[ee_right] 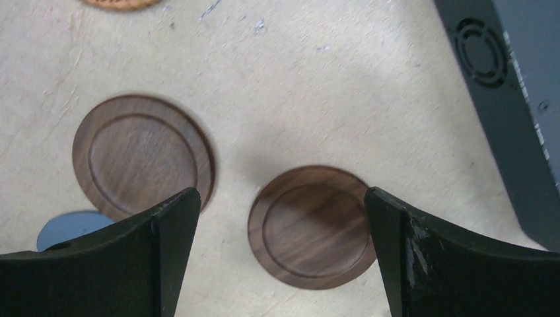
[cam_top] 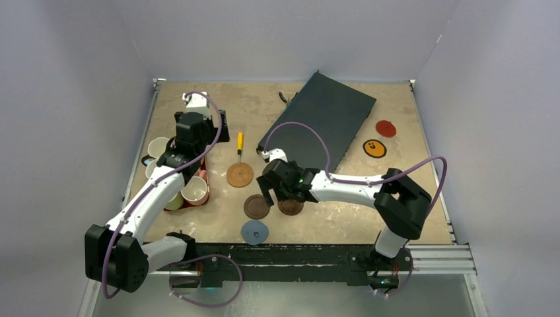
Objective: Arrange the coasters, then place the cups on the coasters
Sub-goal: Move the coaster to the center of the board.
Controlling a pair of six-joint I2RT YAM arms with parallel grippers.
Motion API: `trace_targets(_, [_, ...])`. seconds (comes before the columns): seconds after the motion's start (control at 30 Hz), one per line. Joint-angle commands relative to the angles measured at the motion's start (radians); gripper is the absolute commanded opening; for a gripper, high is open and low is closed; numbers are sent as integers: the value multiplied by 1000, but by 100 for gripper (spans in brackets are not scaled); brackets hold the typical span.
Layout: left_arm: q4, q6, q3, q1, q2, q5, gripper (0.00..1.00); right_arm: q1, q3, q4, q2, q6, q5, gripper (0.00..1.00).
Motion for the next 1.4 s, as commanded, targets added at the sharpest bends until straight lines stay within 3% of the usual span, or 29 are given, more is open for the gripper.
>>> trace_targets(0.0, [17,7,23,-8,-4,-4,99,-69,14,34,9,-65,-47,98])
trace_targets(0.53, [16,7,23,-7,7,-2,99,-96,-21,44,54,-119,-102,98])
trace_targets(1.37, [15,6,24,-7,9,2,99,-67,-138,1,-9,-100,-102,98])
